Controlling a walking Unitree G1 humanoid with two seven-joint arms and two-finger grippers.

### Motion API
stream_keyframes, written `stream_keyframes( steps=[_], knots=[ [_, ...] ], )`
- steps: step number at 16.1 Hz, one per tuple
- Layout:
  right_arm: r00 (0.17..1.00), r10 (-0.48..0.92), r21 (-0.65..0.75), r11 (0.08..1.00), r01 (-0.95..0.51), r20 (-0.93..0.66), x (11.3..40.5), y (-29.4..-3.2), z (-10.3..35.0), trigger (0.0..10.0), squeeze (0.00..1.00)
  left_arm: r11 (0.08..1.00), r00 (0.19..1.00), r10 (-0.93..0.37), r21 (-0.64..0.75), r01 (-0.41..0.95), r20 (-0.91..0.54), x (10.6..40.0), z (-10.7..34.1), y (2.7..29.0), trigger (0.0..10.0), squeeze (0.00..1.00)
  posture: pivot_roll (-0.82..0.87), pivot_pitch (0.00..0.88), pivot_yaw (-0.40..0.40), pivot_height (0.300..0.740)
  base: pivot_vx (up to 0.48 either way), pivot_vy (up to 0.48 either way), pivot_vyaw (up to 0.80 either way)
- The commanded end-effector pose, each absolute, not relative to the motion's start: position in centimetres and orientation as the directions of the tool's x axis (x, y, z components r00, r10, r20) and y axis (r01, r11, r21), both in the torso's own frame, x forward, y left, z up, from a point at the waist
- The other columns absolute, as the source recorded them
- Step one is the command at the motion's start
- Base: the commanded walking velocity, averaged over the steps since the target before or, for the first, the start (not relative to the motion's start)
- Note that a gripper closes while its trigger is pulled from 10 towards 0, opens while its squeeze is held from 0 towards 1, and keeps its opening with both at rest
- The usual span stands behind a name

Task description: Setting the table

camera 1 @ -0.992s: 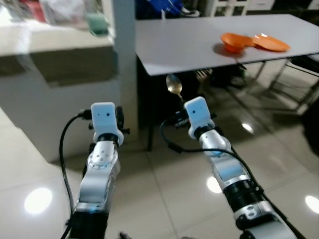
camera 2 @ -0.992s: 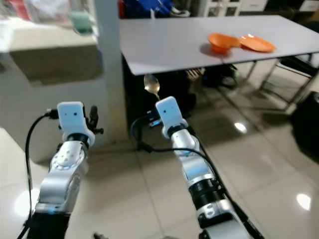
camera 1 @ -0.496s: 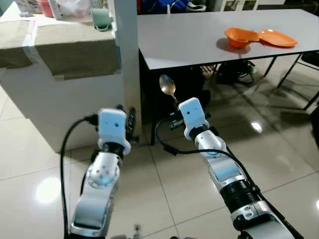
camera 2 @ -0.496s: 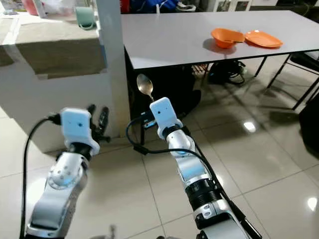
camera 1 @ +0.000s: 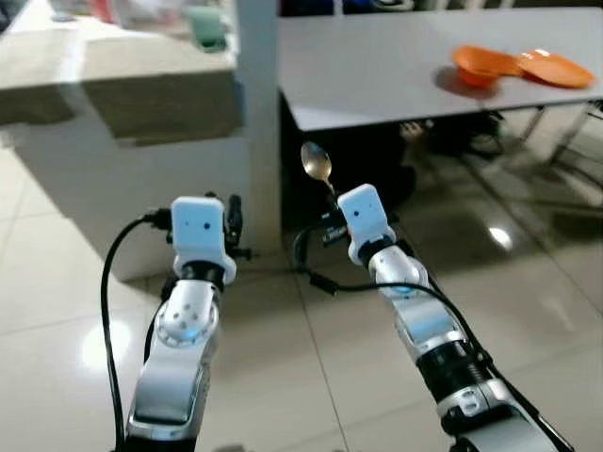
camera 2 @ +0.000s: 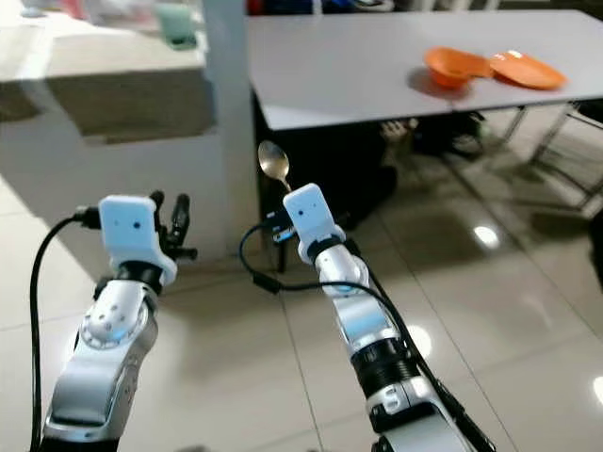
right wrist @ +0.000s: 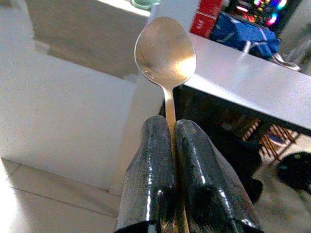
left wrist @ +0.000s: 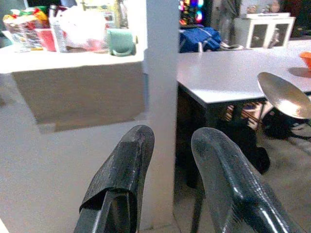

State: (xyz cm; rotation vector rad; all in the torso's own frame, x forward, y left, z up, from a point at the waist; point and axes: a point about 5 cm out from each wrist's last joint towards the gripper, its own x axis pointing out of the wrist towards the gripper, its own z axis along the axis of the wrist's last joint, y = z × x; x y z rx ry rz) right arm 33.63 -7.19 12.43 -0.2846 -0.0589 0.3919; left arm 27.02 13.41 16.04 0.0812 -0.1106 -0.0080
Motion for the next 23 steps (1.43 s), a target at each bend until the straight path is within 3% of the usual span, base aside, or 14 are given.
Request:
stream_keyframes(
  steps=[1, 15, 18, 20, 23],
  knots=[
    [0.922, 0.386, -0.285, 0.886, -0.366, 0.015, 33.7, -7.0, 12.7, 10.0, 0.00, 0.996, 0.992, -0.008, 0.092, -0.004, 0.125, 27.1, 16.7, 13.5, 10.0, 0.00, -0.01, 0.082, -0.028, 0.740, 0.442, 0.000, 0.00],
    [0.932, 0.361, -0.260, 0.899, -0.353, -0.019, 33.1, -8.0, 11.4, 10.0, 0.00, 0.994, 0.996, 0.079, 0.078, -0.083, 0.048, 27.6, 14.7, 15.2, 10.0, 0.00, -0.02, 0.051, -0.014, 0.740, 0.471, 0.000, 0.00],
    [0.951, 0.309, -0.183, 0.933, -0.309, -0.028, 32.4, -10.6, 10.5, 10.0, 0.00, 0.977, 0.978, 0.205, 0.068, -0.202, -0.045, 26.1, 12.5, 19.7, 10.0, 0.00, -0.02, 0.044, -0.008, 0.740, 0.000, 0.000, 0.00],
    [0.969, 0.243, -0.157, 0.956, -0.249, -0.053, 31.1, -13.6, 9.4, 10.0, 0.00, 0.959, 0.955, 0.276, 0.102, -0.265, -0.110, 22.6, 10.8, 23.8, 10.0, 0.00, -0.03, 0.046, 0.000, 0.740, 0.000, 0.000, 0.00],
    [0.977, 0.177, -0.123, 0.974, -0.191, -0.115, 29.0, -16.5, 7.7, 10.0, 0.00, 0.942, 0.917, 0.334, 0.097, -0.320, -0.220, 17.2, 9.2, 26.6, 10.0, 0.00, -0.01, 0.041, -0.006, 0.740, 0.000, 0.000, 0.00]
  ],
)
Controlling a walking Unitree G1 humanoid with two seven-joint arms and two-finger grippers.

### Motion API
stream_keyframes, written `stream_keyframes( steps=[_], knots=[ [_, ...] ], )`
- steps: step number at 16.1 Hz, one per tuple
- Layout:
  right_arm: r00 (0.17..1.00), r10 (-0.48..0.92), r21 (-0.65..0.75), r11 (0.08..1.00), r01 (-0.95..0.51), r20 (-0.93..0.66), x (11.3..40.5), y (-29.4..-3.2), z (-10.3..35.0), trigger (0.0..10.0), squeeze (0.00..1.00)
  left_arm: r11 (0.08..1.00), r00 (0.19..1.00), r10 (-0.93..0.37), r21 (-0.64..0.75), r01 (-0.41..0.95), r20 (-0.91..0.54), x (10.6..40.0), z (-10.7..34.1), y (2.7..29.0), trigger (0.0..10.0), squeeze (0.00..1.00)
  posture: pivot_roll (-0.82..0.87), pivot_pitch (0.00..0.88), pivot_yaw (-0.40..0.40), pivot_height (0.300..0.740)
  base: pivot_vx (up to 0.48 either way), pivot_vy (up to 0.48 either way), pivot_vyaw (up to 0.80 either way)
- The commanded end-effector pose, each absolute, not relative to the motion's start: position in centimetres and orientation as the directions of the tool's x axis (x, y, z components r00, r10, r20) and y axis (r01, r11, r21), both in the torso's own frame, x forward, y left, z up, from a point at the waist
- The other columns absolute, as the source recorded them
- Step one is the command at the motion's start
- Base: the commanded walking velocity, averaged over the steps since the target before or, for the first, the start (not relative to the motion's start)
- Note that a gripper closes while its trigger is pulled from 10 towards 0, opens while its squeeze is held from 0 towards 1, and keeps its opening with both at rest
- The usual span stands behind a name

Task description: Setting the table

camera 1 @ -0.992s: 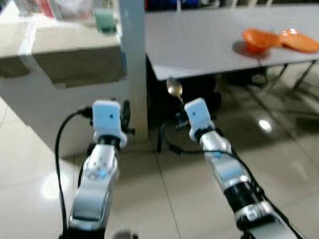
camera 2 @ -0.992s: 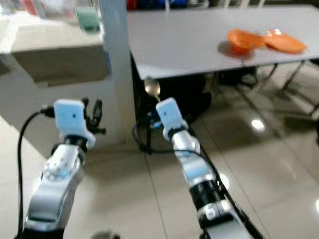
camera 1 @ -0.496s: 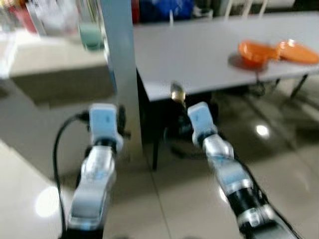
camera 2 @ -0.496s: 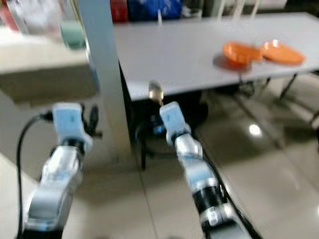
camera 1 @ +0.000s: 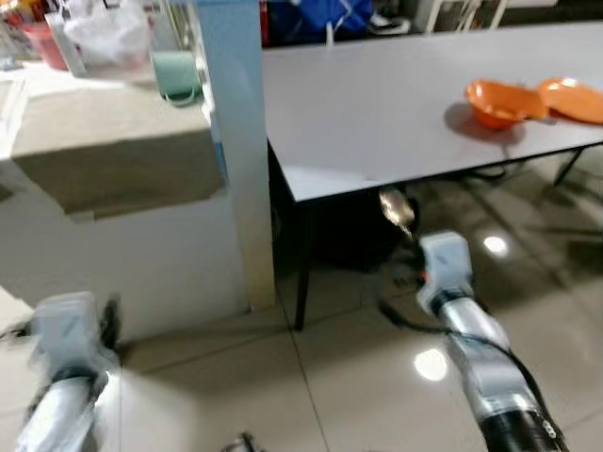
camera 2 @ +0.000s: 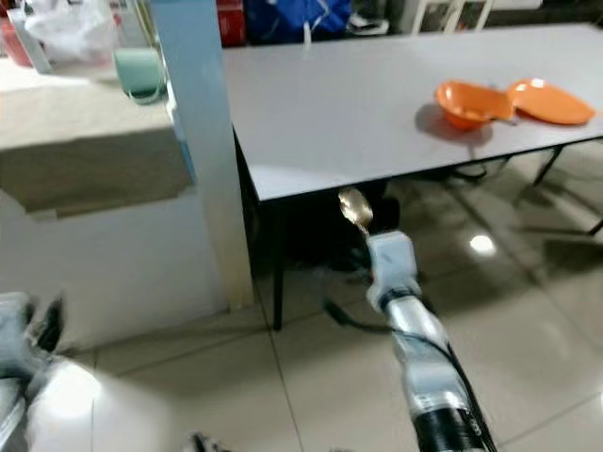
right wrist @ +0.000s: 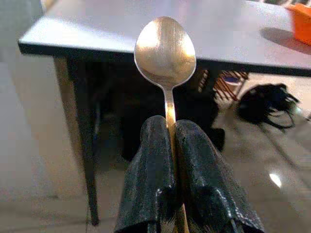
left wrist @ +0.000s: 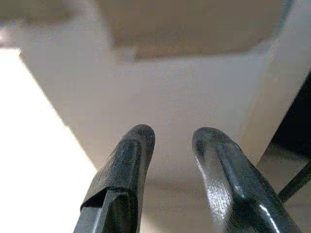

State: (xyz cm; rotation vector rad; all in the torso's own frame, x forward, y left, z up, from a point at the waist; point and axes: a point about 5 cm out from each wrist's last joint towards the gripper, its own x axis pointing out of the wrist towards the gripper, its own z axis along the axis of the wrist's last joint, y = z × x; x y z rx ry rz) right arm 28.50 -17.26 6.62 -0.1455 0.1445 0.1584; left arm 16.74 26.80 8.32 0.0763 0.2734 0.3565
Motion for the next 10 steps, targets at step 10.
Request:
stream_keyframes(
  steps=[10],
  knots=[
    [0.956, 0.274, -0.116, 0.952, -0.285, -0.101, 29.2, -13.5, 7.8, 10.0, 0.00, 0.952, 0.935, 0.305, 0.021, -0.306, -0.184, 19.2, 9.7, 23.6, 10.0, 0.00, 0.00, 0.049, -0.007, 0.740, 0.000, -0.210, 0.00]
  ],
)
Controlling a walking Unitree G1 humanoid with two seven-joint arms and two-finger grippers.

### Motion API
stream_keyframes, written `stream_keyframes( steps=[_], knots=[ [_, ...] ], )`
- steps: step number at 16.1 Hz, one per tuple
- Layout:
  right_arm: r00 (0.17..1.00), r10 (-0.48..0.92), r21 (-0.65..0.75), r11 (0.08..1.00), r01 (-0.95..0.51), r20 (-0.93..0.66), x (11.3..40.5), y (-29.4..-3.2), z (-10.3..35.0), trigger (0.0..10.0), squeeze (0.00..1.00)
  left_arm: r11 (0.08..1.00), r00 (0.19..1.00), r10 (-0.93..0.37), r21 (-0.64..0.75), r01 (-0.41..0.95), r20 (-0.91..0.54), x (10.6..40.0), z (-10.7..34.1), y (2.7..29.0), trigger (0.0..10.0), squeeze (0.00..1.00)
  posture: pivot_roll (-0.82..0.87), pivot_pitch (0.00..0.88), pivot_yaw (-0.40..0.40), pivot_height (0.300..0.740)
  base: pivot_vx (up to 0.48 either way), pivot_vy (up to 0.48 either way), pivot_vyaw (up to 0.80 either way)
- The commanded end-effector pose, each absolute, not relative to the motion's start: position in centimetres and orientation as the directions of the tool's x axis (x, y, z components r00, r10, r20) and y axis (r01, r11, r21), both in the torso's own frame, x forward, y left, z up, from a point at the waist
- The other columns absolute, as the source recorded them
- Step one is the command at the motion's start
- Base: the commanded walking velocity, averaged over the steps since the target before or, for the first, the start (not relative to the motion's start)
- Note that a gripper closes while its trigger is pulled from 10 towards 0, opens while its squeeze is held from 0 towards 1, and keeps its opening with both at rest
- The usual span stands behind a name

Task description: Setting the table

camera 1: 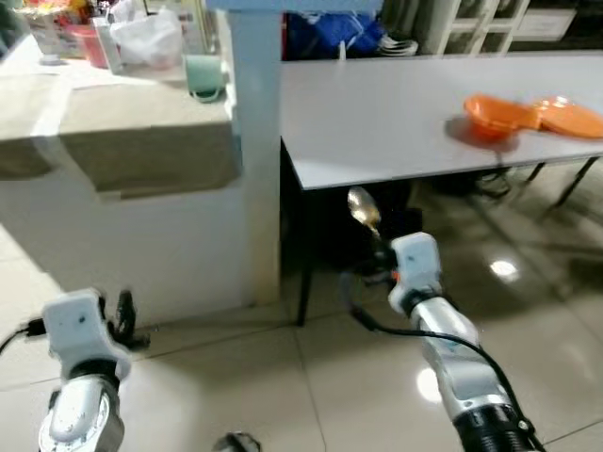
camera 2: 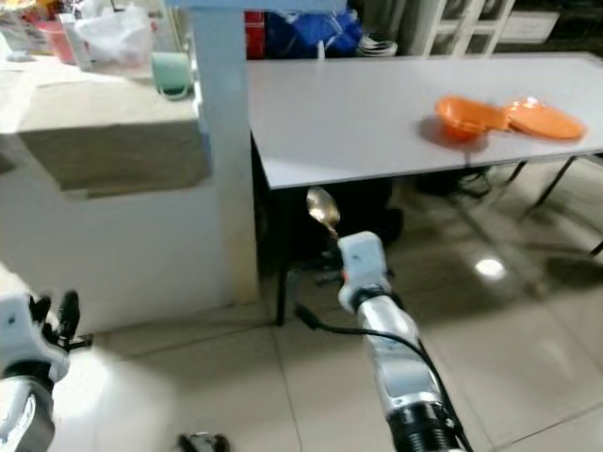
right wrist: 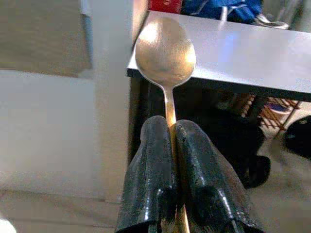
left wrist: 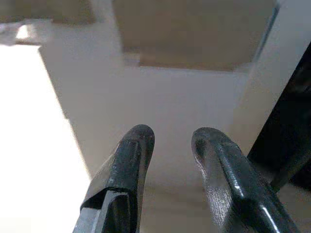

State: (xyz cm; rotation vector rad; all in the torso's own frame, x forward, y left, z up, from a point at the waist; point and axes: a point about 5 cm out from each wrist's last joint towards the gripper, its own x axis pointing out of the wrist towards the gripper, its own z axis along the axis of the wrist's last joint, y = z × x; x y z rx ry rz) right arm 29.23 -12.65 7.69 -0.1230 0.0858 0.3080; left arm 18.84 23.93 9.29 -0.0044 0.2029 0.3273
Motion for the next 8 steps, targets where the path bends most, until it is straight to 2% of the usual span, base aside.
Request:
stream_keyframes(
  steps=[1, 4, 8],
  knots=[
    [0.949, 0.303, -0.153, 0.937, -0.313, -0.085, 29.15, -13.01, 8.01, 10.0, 0.00, 0.951, 0.933, 0.306, 0.026, -0.307, -0.189, 19.42, 9.62, 23.36, 10.0, 0.00, 0.00, 0.051, -0.006, 0.740, 0.000, -0.431, 0.00],
    [0.943, 0.321, -0.164, 0.929, -0.332, -0.088, 29.28, -12.49, 8.17, 10.0, 0.00, 0.951, 0.933, 0.309, 0.024, -0.310, -0.187, 19.91, 9.62, 23.31, 10.0, 0.00, 0.00, 0.057, -0.002, 0.740, 0.000, -0.430, 0.00],
    [0.946, 0.315, -0.186, 0.927, -0.325, -0.083, 29.99, -12.47, 8.57, 10.0, 0.00, 0.955, 0.935, 0.294, 0.036, -0.293, -0.197, 20.23, 9.37, 22.65, 10.0, 0.00, 0.00, 0.064, -0.003, 0.740, 0.000, -0.428, 0.79]
  ],
)
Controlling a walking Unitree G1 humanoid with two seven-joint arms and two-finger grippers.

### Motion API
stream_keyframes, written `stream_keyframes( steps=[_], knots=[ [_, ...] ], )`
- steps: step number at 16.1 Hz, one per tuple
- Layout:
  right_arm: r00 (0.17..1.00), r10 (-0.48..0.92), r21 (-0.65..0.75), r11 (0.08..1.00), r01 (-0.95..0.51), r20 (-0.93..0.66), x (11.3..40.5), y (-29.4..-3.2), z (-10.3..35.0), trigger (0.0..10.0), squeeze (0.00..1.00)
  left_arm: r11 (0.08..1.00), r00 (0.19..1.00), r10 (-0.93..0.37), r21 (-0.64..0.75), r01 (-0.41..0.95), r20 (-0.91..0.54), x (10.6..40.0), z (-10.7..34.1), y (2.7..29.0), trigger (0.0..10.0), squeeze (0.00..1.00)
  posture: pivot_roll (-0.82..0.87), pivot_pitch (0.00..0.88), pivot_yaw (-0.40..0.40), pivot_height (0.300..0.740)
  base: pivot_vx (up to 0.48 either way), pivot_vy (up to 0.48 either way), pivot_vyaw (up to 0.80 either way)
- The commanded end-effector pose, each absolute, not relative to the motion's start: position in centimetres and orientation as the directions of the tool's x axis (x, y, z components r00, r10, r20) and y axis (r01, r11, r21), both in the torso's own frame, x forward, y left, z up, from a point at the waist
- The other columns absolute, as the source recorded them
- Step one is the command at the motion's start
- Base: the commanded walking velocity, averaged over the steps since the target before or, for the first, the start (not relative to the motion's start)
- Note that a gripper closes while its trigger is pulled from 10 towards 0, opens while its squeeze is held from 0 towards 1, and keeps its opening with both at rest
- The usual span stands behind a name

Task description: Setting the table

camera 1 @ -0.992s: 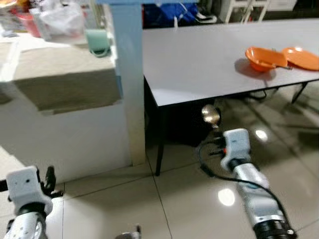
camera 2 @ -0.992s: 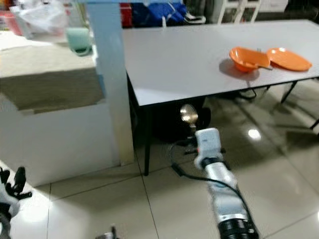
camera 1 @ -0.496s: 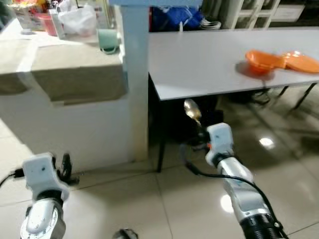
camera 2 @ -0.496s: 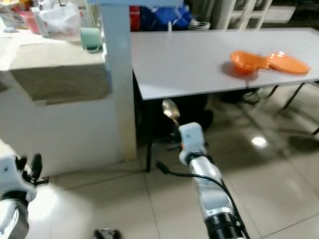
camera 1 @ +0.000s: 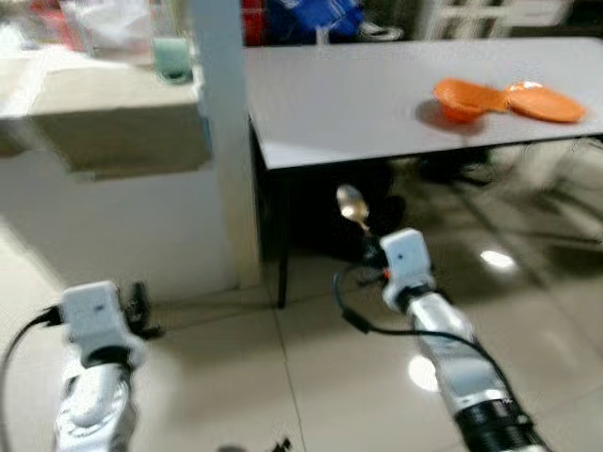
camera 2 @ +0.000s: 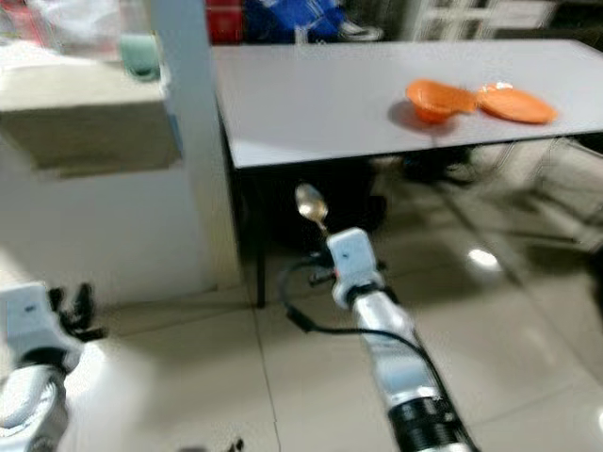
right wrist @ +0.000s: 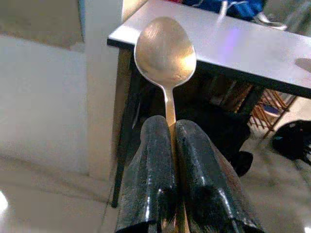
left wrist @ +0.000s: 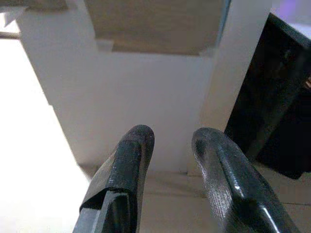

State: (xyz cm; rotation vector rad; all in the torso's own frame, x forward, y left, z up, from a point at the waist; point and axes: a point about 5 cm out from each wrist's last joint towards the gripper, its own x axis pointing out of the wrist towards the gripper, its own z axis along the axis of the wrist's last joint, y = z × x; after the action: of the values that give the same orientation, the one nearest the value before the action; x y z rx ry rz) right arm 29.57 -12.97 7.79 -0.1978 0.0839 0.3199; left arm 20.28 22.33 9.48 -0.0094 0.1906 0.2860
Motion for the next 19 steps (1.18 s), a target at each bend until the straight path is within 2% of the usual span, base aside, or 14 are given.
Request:
stream_keyframes(
  steps=[1, 4, 8, 10, 19],
  knots=[
    [0.944, 0.321, -0.188, 0.925, -0.331, -0.083, 30.0, -12.4, 8.6, 10.0, 0.00, 0.954, 0.935, 0.300, 0.039, -0.298, -0.192, 20.3, 9.4, 22.6, 10.0, 0.00, 0.00, 0.064, -0.004, 0.740, 0.000, -0.431, 0.79],
    [0.941, 0.324, -0.187, 0.923, -0.336, -0.094, 30.0, -12.4, 8.3, 10.0, 0.00, 0.955, 0.939, 0.297, 0.048, -0.293, -0.174, 20.6, 9.5, 22.2, 10.0, 0.00, 0.00, 0.063, -0.007, 0.740, 0.000, -0.425, 0.78],
    [0.950, 0.286, -0.201, 0.930, -0.307, -0.128, 29.6, -13.9, 7.5, 10.0, 0.00, 0.941, 0.926, 0.337, 0.061, -0.332, -0.169, 20.4, 9.4, 22.8, 10.0, 0.00, -0.02, 0.068, -0.003, 0.740, 0.072, -0.095, 0.00],
    [0.955, 0.273, -0.210, 0.933, -0.292, -0.113, 29.6, -14.1, 7.8, 10.0, 0.00, 0.953, 0.944, 0.299, 0.084, -0.290, -0.141, 21.0, 9.9, 22.5, 10.0, 0.00, -0.02, 0.067, 0.000, 0.740, 0.000, 0.000, 0.00],
    [0.962, 0.254, -0.223, 0.937, -0.271, -0.100, 29.7, -14.5, 7.8, 10.0, 0.00, 0.961, 0.957, 0.263, 0.114, -0.250, -0.121, 22.5, 10.6, 22.4, 10.0, 0.00, -0.04, 0.069, 0.008, 0.740, 0.464, 0.000, 0.00]
  ],
)
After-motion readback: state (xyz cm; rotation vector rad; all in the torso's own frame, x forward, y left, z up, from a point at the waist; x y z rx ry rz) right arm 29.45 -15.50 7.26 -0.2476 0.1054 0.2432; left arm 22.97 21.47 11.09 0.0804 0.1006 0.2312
